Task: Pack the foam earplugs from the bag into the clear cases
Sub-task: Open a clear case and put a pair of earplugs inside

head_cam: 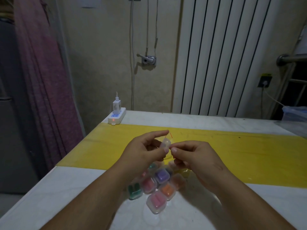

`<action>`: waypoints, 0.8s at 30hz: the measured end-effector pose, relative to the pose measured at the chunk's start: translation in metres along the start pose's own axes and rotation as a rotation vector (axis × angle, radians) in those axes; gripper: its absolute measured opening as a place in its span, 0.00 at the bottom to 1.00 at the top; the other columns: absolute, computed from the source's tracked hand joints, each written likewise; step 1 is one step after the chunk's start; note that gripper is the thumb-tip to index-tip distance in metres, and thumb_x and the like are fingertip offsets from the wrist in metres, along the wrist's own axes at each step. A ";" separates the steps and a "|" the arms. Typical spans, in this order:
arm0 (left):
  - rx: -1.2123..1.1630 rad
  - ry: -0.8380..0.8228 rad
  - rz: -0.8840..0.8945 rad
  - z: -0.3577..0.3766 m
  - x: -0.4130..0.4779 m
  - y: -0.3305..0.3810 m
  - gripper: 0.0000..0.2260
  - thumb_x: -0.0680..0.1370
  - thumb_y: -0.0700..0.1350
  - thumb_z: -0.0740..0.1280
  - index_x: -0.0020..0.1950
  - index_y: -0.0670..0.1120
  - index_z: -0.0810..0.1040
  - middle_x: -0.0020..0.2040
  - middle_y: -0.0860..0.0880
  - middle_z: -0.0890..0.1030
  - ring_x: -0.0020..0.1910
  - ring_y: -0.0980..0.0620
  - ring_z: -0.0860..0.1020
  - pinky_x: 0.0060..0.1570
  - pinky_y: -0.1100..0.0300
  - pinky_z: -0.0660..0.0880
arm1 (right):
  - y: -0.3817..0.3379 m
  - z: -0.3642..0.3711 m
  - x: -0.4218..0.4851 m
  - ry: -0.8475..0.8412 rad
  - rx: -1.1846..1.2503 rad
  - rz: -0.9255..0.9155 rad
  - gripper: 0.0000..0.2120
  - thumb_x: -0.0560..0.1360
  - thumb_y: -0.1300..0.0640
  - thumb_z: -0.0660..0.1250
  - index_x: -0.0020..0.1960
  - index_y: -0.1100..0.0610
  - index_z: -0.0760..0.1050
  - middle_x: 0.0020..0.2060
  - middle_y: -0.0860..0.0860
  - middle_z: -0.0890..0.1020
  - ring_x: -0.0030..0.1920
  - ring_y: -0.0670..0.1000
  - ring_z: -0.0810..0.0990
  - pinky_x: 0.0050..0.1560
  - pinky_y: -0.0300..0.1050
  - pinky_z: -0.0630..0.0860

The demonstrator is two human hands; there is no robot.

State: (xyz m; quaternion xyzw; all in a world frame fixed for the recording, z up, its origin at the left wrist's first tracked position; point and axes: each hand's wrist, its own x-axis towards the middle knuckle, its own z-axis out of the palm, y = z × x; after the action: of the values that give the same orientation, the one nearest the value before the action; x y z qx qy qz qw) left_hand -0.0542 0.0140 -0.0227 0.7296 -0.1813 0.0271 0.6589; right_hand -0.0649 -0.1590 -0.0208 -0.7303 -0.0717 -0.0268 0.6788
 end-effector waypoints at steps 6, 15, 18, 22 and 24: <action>0.056 0.008 0.029 0.001 0.000 -0.002 0.11 0.72 0.36 0.74 0.51 0.46 0.78 0.46 0.45 0.83 0.43 0.47 0.82 0.47 0.46 0.80 | 0.001 0.002 0.000 0.004 -0.025 -0.010 0.05 0.74 0.65 0.70 0.45 0.59 0.85 0.31 0.52 0.80 0.35 0.52 0.77 0.41 0.49 0.78; 0.068 0.090 0.071 0.002 0.001 -0.004 0.11 0.69 0.35 0.77 0.47 0.43 0.78 0.45 0.49 0.84 0.45 0.45 0.83 0.47 0.43 0.80 | 0.002 0.001 0.000 -0.028 0.075 0.100 0.06 0.76 0.64 0.69 0.43 0.63 0.85 0.33 0.57 0.76 0.34 0.53 0.74 0.37 0.45 0.75; 0.087 0.091 0.068 0.002 0.001 -0.004 0.09 0.70 0.38 0.77 0.48 0.44 0.81 0.45 0.48 0.85 0.47 0.47 0.83 0.49 0.46 0.81 | 0.004 0.001 0.002 0.006 0.058 0.079 0.06 0.75 0.63 0.70 0.44 0.63 0.85 0.33 0.58 0.77 0.33 0.52 0.74 0.37 0.46 0.75; 0.104 0.113 0.063 0.003 0.000 -0.004 0.09 0.70 0.37 0.76 0.48 0.44 0.82 0.46 0.48 0.85 0.46 0.51 0.83 0.49 0.51 0.82 | 0.006 0.001 0.002 0.033 0.057 0.064 0.06 0.75 0.63 0.70 0.43 0.63 0.85 0.33 0.58 0.77 0.33 0.52 0.74 0.36 0.45 0.74; 0.132 0.116 0.069 0.003 0.001 -0.004 0.09 0.70 0.37 0.76 0.49 0.44 0.82 0.45 0.49 0.85 0.45 0.53 0.83 0.48 0.55 0.82 | 0.006 0.002 0.002 0.015 0.055 0.069 0.06 0.75 0.62 0.70 0.44 0.61 0.85 0.33 0.57 0.77 0.33 0.52 0.74 0.38 0.46 0.74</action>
State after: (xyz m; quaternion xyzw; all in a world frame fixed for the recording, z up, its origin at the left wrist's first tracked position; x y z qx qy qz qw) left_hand -0.0529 0.0108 -0.0270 0.7620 -0.1657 0.1035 0.6174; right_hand -0.0621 -0.1571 -0.0265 -0.7131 -0.0422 -0.0067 0.6997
